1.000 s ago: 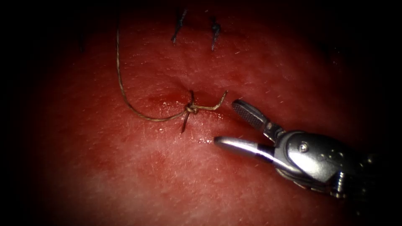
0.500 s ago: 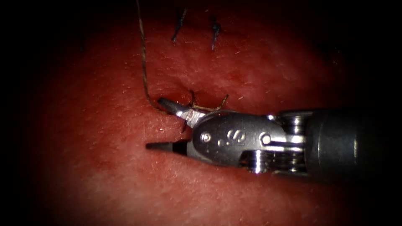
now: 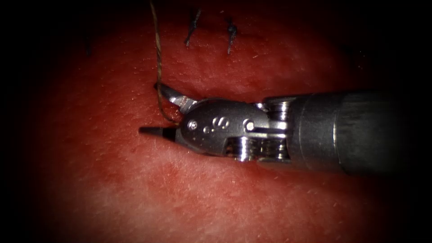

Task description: Wound Closure

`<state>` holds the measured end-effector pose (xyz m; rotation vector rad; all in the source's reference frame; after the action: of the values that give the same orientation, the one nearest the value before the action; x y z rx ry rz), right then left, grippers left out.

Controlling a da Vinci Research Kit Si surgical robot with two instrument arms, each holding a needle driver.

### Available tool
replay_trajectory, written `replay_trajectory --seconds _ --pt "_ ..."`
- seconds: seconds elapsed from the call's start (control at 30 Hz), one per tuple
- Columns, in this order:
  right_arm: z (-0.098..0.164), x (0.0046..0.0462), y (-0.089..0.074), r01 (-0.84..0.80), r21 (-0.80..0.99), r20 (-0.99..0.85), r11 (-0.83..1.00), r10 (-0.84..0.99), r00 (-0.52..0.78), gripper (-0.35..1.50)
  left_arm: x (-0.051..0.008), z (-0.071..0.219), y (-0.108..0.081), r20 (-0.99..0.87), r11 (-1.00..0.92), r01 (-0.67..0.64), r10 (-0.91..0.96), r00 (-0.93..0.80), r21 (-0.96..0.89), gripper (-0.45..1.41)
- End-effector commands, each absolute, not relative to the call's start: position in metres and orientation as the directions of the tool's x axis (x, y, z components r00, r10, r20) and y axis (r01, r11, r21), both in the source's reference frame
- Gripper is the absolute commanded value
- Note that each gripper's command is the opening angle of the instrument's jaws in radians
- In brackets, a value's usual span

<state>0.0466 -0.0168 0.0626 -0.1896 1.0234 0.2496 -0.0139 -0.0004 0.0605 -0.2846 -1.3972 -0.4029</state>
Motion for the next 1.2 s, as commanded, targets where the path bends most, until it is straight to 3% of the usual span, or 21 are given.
replay_trajectory --seconds 0.03,0.13,0.17,0.4,0.43,0.5,0.63,0.83,0.87,1.0,1.2 --pt "0.063 0.0475 -0.017 -0.276 -0.065 -0.861 0.959 0.086 0.502 1.37 -0.0146 0.06 -0.001 0.987 0.899 0.436 -0.107 0.12 0.044 -0.45" --pt "0.063 0.0472 -0.018 -0.257 -0.101 -0.859 0.961 0.047 0.51 -0.15 -0.0147 0.06 -0.001 0.988 0.9 0.434 -0.107 0.116 0.046 -0.45" --pt "0.063 0.0471 -0.018 -0.26 -0.101 -0.86 0.96 0.047 0.509 -0.35 -0.0147 0.06 -0.001 0.988 0.901 0.432 -0.106 0.114 0.046 -0.45" --pt "0.062 0.045 -0.017 -0.218 -0.154 -0.879 0.964 -0.033 0.476 -0.35 -0.0138 0.058 -0.003 0.991 0.907 0.419 -0.091 0.101 0.04 -0.45" --pt "0.062 0.0447 -0.017 -0.214 -0.144 -0.886 0.966 -0.029 0.463 -0.01 -0.0137 0.058 -0.004 0.991 0.907 0.419 -0.09 0.102 0.04 -0.45" --pt "0.061 0.0437 -0.017 -0.23 -0.087 -0.897 0.969 0.025 0.442 1.4 -0.0131 0.058 -0.005 0.992 0.907 0.42 -0.085 0.098 0.036 -0.45" --pt "0.06 0.0407 -0.019 -0.259 -0.092 -0.923 0.961 0.016 0.385 1.48 -0.0132 0.057 -0.007 0.992 0.908 0.417 -0.095 0.088 0.05 -0.45" --pt "0.056 0.0311 -0.022 -0.314 -0.051 -0.943 0.948 0.057 0.327 1.47 -0.0167 0.058 -0.012 0.988 0.911 0.401 -0.135 0.069 0.097 -0.45" --pt "0.056 0.027 -0.022 -0.347 -0.065 -0.931 0.936 0.069 0.359 1.47 -0.019 0.059 -0.012 0.988 0.92 0.38 -0.134 0.076 0.096 -0.45" --pt "0.055 0.0193 -0.024 -0.39 -0.057 -0.919 0.919 0.104 0.38 1.4 -0.0268 0.061 -0.01 0.99 0.926 0.363 -0.133 0.052 0.105 -0.45" --pt "0.057 0.0127 -0.025 -0.478 -0.051 -0.913 0.877 0.153 0.379 1.33 -0.0365 0.069 -0.005 0.987 0.938 0.334 -0.127 0.097 0.088 -0.42"
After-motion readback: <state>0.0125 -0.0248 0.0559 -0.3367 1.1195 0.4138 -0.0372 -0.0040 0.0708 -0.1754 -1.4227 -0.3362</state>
